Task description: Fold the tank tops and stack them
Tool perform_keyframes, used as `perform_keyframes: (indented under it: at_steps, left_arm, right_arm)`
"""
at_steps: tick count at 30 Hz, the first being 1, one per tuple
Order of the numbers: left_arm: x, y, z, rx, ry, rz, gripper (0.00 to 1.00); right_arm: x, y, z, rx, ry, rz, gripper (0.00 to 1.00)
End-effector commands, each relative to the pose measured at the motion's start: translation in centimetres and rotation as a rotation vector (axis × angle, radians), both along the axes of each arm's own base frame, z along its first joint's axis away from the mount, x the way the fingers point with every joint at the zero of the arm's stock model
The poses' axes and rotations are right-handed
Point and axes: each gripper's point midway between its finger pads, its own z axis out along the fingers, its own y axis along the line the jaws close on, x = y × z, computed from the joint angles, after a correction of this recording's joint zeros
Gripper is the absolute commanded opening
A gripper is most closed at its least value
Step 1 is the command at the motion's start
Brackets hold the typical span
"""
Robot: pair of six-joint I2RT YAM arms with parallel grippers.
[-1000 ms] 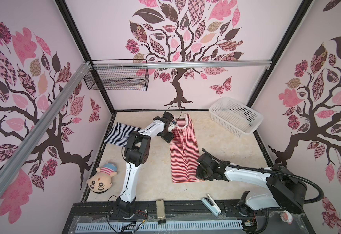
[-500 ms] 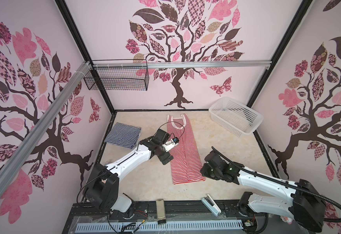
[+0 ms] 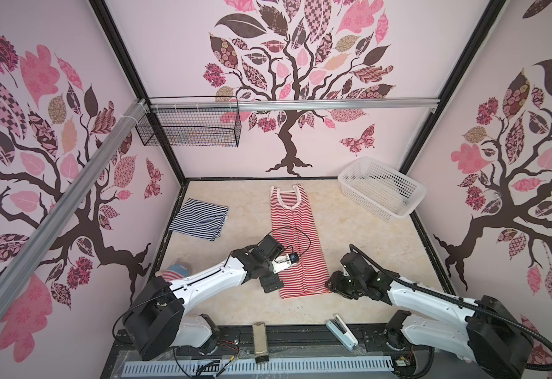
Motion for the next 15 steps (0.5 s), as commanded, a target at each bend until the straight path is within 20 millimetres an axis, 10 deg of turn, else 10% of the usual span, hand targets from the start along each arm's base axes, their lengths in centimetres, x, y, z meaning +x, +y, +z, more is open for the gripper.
perform_keyframes:
  at_steps: [1, 8, 15]
  left_arm:
    - [-1.5, -0.6, -0.2, -0.028, 0.025, -0.035, 0.93]
    - [-5.7, -2.2, -1.4, 0.01, -0.022, -0.195, 0.9]
    - [-5.8, -2.7, -2.4, 0.041, -0.023, -0.219, 0.9]
  right_arm:
    - [-0.6, 0.1, -0.5, 0.013, 0.037, 0.005, 0.43]
    - [-0.8, 0.4, -1.0, 0.029, 0.049, 0.009, 0.37]
    - [-0.5, 0.6, -1.2, 0.031, 0.048, 0.007, 0.25]
